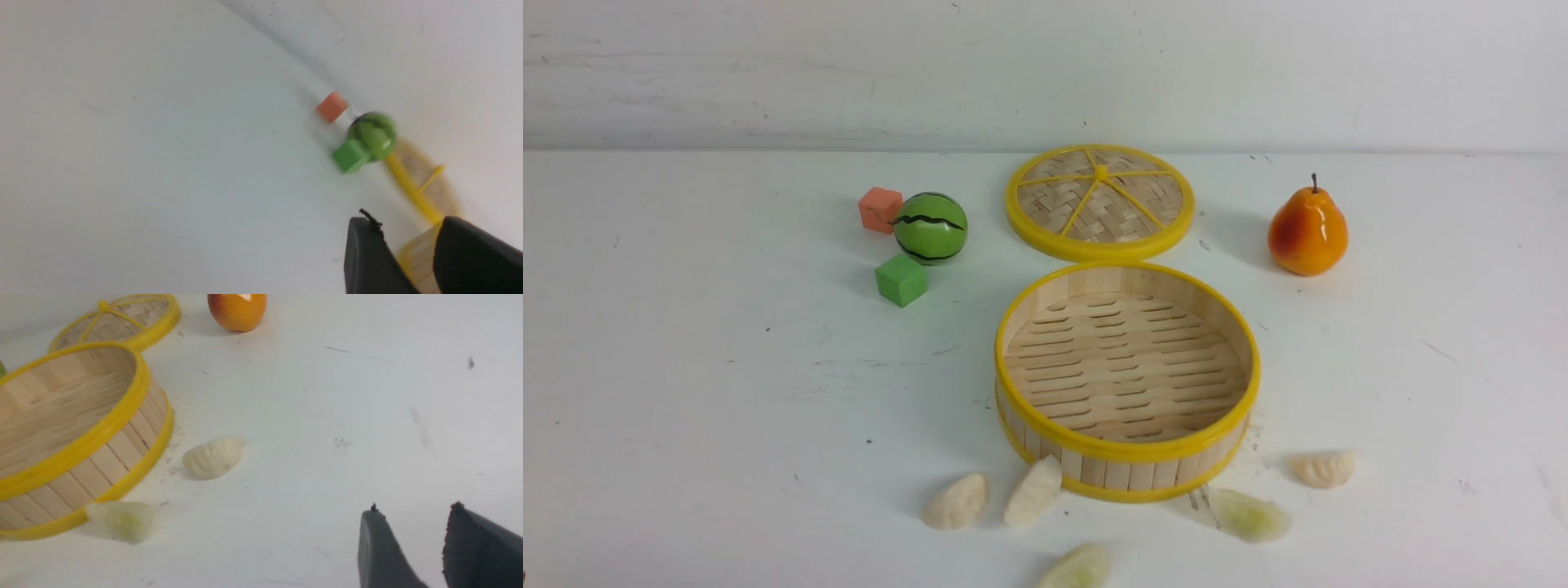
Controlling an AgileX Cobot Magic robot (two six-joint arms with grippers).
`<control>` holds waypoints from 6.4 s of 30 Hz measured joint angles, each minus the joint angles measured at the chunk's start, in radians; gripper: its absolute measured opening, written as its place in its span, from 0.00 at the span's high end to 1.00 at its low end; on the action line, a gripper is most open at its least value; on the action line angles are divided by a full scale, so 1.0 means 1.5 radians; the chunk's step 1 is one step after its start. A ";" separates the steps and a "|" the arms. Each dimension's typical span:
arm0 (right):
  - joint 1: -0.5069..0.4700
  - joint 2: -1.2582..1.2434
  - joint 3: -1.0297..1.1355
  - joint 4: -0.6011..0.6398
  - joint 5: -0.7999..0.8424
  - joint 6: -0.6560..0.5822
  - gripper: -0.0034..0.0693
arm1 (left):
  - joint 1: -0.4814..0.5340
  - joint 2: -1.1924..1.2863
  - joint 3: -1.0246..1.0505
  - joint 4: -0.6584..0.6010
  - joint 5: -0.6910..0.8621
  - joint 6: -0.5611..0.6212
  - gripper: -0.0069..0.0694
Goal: Put the dumplings into the steamer on the white table.
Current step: 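Reach for and grasp a dumpling on the table with the left gripper, then place the dumpling into the bamboo steamer basket with the left gripper, then reach for and grasp a dumpling on the table with the left gripper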
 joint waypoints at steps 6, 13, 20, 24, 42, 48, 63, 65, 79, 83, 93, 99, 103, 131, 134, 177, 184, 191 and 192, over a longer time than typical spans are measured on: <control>0.000 0.000 0.005 0.325 0.014 0.057 0.62 | 0.000 0.000 0.000 -0.273 -0.051 -0.215 0.60; 0.000 0.000 0.005 0.525 -0.002 0.067 0.62 | 0.000 0.000 0.000 -0.354 -0.052 -0.231 0.60; 0.000 0.000 -0.001 0.580 -0.009 0.045 0.62 | 0.000 0.000 -0.037 -0.390 0.012 -0.190 0.60; 0.000 0.000 -0.071 0.593 -0.002 -0.131 0.63 | 0.000 0.000 -0.160 -0.348 0.080 0.027 0.60; 0.011 0.494 -0.530 0.500 0.227 -0.631 0.98 | -0.022 0.364 -0.588 0.160 0.560 0.266 0.93; 0.103 0.642 -0.593 0.386 0.337 -0.566 0.97 | -0.132 0.511 -0.643 0.198 0.704 0.251 0.93; 0.194 0.698 -0.601 0.199 0.466 -0.437 0.96 | -0.409 0.911 -0.844 0.203 0.720 0.233 0.75; 0.194 0.694 -0.601 0.200 0.466 -0.437 0.96 | -0.417 0.966 -0.862 0.189 0.718 0.233 0.64; 0.194 0.686 -0.602 0.201 0.465 -0.437 0.95 | -0.418 1.231 -0.878 0.198 0.518 0.300 0.15; 0.194 0.686 -0.602 0.201 0.464 -0.437 0.95 | -0.418 1.264 -0.878 0.198 0.474 0.328 0.16; 0.194 0.686 -0.602 0.201 0.463 -0.437 0.94 | -0.418 1.316 -0.893 0.198 0.455 0.349 0.57; 0.194 0.686 -0.602 0.201 0.453 -0.437 0.94 | -0.418 1.302 -0.984 0.189 0.566 0.321 0.57; 0.194 0.686 -0.602 0.196 0.430 -0.437 0.94 | -0.418 1.273 -1.126 0.132 0.603 0.275 0.57; 0.194 0.686 -0.602 0.205 0.444 -0.436 0.92 | -0.491 1.608 -1.528 0.189 0.513 0.080 0.60; 0.194 0.686 -0.602 0.205 0.444 -0.436 0.92 | -0.491 1.608 -1.528 0.189 0.503 0.085 0.54; 0.194 0.686 -0.602 0.207 0.416 -0.436 0.89 | -0.491 1.135 -0.782 0.193 0.350 0.344 0.27; 0.194 0.686 -0.602 0.208 0.423 -0.436 0.88 | -0.491 1.216 -0.780 0.173 0.256 0.344 0.27; 0.194 0.686 -0.602 0.208 0.429 -0.436 0.87 | -0.491 1.273 -0.781 0.156 0.195 0.349 0.28; 0.194 0.686 -0.602 0.208 0.429 -0.436 0.87 | -0.491 1.275 -0.783 0.156 0.187 0.349 0.30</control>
